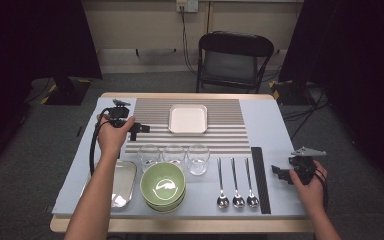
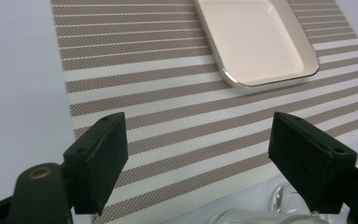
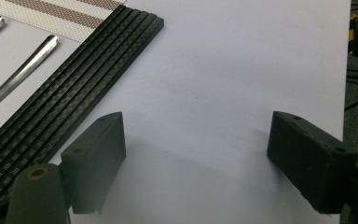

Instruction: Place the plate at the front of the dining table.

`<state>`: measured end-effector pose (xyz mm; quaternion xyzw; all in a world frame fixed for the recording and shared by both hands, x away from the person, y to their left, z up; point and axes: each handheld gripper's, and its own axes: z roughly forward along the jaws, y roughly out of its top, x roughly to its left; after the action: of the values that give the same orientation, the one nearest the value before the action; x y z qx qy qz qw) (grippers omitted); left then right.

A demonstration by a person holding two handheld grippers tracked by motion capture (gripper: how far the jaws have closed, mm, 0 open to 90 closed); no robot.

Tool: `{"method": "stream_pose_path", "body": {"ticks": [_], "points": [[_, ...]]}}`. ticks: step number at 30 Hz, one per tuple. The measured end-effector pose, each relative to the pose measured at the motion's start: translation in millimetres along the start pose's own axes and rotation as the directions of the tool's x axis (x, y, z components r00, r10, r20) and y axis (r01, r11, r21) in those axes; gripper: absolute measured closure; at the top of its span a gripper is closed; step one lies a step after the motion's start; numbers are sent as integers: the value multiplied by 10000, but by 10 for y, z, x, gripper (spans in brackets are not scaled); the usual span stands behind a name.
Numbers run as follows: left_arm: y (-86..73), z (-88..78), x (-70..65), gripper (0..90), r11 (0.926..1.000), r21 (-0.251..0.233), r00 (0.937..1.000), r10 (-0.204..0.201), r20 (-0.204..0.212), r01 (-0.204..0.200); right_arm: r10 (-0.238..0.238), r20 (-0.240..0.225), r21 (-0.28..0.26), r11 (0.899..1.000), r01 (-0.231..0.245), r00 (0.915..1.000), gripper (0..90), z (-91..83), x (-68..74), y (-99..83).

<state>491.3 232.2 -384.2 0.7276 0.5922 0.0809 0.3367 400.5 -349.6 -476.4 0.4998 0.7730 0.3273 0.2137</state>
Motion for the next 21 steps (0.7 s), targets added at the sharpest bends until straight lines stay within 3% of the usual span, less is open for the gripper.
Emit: {"method": "stream_pose_path", "body": {"ticks": [6, 13, 17, 21], "points": [[-52, -64, 78, 197, 9999, -20, 9999, -160, -21, 160, 9, -7, 8, 10000, -9, 10000, 182, 0, -1, 1], [-75, -120, 81, 195, 9994, -87, 9994, -326, -123, 325, 5, -9, 7, 10000, -5, 10000, 182, 0, -1, 1], [-86, -136, 83, 192, 10000, -13, 9999, -87, -121, 87, 9, -9, 5, 10000, -9, 10000, 182, 0, -1, 0], [-132, -130, 97, 192, 9999, -56, 9997, -157, -202, 156, 13, -11, 6, 10000, -13, 10000, 182, 0, 0, 0]]}}
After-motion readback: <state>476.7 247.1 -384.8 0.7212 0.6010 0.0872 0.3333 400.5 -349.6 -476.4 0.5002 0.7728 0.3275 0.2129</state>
